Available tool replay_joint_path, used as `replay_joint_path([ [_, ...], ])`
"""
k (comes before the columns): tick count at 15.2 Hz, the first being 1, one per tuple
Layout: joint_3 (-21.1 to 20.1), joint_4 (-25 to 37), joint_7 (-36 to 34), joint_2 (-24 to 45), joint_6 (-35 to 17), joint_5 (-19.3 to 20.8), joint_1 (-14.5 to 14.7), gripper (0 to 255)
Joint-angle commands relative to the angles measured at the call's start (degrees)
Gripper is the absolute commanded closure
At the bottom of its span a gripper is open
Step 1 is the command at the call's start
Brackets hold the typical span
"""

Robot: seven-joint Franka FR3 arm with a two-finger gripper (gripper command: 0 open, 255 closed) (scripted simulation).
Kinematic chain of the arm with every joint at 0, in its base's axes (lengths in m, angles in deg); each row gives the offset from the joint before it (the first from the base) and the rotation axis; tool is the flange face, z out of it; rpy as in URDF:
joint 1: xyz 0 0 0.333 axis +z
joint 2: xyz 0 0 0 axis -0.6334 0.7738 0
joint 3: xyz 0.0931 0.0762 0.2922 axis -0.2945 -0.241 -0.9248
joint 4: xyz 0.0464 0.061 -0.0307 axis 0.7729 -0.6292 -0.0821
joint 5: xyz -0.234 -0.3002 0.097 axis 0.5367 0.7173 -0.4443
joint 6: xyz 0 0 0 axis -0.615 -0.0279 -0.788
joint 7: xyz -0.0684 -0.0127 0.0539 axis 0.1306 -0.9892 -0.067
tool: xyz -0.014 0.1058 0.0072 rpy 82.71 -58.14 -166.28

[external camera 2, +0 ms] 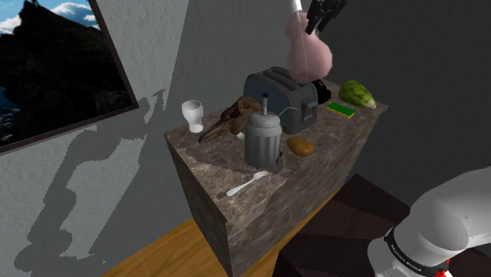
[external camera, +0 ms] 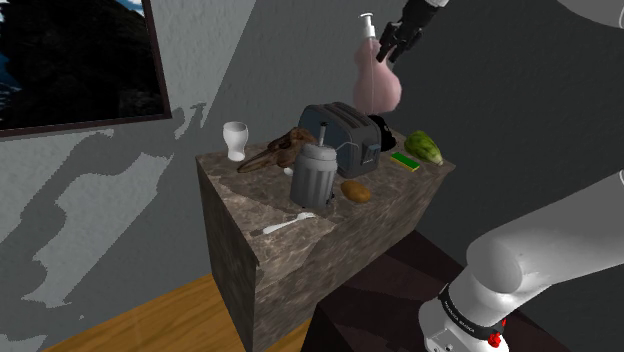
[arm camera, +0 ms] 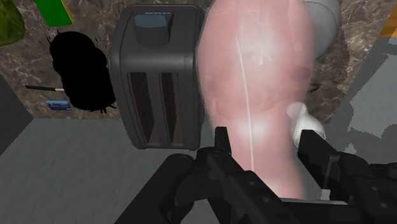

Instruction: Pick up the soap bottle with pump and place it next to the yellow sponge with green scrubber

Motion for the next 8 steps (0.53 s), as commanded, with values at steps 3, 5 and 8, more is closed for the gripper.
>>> replay_joint_path([
  [3, 4.0, 0.8, 5.9, 0.8, 0.6, -1.0, -1.6, 255],
  [5, 6.0, 1.9, 8.7, 1.7, 1.2, -1.6, -2.4, 255],
  [8, 9.0, 4.0, 13.1, 3.5, 2.2, -2.6, -3.6, 255],
])
